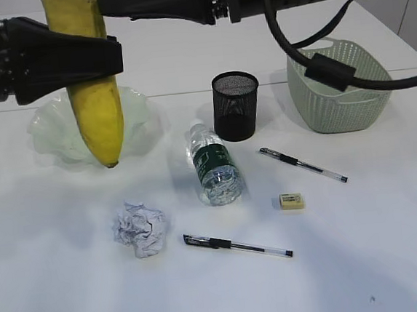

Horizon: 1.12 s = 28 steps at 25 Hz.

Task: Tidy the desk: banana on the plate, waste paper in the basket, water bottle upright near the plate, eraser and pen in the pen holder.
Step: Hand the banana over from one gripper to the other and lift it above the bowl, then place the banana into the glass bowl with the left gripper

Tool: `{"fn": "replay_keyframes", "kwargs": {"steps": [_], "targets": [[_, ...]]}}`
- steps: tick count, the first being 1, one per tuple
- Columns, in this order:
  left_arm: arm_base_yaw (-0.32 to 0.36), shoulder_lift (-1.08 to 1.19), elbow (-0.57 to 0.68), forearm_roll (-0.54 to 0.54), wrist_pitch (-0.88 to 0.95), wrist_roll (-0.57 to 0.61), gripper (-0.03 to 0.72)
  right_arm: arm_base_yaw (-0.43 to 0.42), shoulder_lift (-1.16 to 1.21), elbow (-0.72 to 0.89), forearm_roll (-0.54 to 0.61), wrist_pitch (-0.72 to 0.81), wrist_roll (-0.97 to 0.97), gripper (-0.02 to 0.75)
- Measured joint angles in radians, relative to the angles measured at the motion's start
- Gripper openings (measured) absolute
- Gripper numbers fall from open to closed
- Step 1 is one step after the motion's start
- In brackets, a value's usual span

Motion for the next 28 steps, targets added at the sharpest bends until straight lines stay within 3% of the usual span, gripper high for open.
{"fn": "replay_keyframes", "kwargs": {"steps": [13, 21, 28], "targets": [[0.123, 0.0, 0.0, 0.022, -0.003, -0.002, 0.253, 0.0, 0.0, 0.0, -0.008, -0.168, 0.0, 0.547], [0.132, 0.0, 0.0, 0.046, -0.014, -0.002, 0.253, 0.0, 0.0, 0.0, -0.008, -0.251, 0.0, 0.349], [0.132, 0.0, 0.0, 0.051, -0.063, -0.003, 0.253, 0.0, 0.0, 0.0, -0.008, -0.391, 0.0, 0.312]]}}
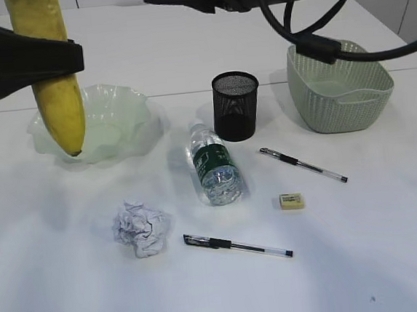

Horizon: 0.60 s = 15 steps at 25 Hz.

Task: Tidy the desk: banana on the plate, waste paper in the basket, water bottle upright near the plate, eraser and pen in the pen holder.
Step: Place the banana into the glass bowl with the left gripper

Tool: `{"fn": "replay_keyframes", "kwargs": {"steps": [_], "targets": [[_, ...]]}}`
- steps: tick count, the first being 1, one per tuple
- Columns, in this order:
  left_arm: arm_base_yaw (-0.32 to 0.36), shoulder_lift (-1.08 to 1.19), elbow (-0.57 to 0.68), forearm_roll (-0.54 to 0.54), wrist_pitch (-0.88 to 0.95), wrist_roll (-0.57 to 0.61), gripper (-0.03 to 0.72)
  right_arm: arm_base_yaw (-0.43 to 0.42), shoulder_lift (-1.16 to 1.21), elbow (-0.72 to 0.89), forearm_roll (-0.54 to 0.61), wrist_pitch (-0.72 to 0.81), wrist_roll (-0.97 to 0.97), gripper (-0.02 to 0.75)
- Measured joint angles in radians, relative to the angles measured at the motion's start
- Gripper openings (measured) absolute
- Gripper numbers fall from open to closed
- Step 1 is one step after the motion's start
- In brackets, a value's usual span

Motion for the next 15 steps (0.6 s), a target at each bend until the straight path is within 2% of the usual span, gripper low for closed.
{"fn": "replay_keyframes", "kwargs": {"steps": [7, 15], "targets": [[0.0, 0.0, -0.015, 0.014, -0.124, 0.008, 0.254, 0.0, 0.0, 0.0, -0.007, -0.258, -0.002, 0.311], [0.0, 0.0, -0.133, 0.069, -0.358, 0.014, 0.254, 0.0, 0.0, 0.0, -0.014, -0.624, -0.003, 0.31]]}}
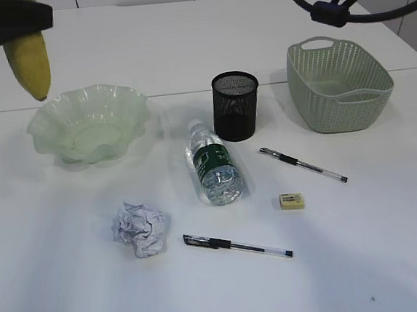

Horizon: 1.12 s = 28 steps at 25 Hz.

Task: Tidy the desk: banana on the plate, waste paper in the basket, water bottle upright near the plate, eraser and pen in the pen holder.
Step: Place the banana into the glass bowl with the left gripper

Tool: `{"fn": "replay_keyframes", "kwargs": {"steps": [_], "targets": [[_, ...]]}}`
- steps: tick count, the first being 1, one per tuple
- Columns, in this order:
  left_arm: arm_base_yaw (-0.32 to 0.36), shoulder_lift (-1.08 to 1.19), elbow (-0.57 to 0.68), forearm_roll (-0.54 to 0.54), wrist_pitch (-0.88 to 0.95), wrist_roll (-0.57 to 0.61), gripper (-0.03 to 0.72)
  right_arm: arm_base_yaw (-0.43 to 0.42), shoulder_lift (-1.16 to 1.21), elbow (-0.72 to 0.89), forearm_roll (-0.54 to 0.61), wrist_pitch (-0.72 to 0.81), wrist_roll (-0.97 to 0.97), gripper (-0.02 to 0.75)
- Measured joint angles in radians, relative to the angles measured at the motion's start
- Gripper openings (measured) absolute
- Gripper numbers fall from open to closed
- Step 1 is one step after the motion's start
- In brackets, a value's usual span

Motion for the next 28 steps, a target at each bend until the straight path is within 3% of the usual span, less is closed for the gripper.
{"fn": "replay_keyframes", "kwargs": {"steps": [6, 28], "targets": [[0.0, 0.0, -0.055, 0.007, -0.158, 0.0, 0.258, 0.0, 0.011, 0.003, 0.033, -0.163, -0.005, 0.31], [0.0, 0.062, -0.063, -0.008, -0.411, -0.047, 0.27, 0.0, 0.046, 0.004, 0.116, -0.176, -0.131, 0.309]]}}
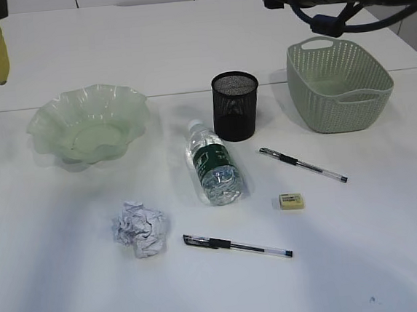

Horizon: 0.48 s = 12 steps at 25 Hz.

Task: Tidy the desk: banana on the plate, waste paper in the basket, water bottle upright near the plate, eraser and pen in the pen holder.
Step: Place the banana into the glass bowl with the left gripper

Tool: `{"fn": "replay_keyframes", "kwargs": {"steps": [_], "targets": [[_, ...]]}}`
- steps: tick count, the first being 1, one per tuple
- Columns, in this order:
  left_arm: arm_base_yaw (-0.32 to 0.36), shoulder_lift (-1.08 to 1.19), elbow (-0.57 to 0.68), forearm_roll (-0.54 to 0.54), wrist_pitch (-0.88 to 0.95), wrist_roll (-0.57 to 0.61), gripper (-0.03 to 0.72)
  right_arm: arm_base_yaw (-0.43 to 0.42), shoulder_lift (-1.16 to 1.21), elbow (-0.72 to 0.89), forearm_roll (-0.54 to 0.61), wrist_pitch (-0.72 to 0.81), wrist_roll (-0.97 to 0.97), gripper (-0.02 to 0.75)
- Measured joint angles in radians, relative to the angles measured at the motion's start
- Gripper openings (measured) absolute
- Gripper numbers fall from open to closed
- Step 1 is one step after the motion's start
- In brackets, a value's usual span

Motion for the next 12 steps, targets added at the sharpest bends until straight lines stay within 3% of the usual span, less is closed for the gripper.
{"fn": "replay_keyframes", "kwargs": {"steps": [12], "targets": [[0.0, 0.1, 0.0, -0.011, -0.046, 0.0, 0.271, 0.0, 0.0, 0.0, 0.002, 0.0, -0.002, 0.308]]}}
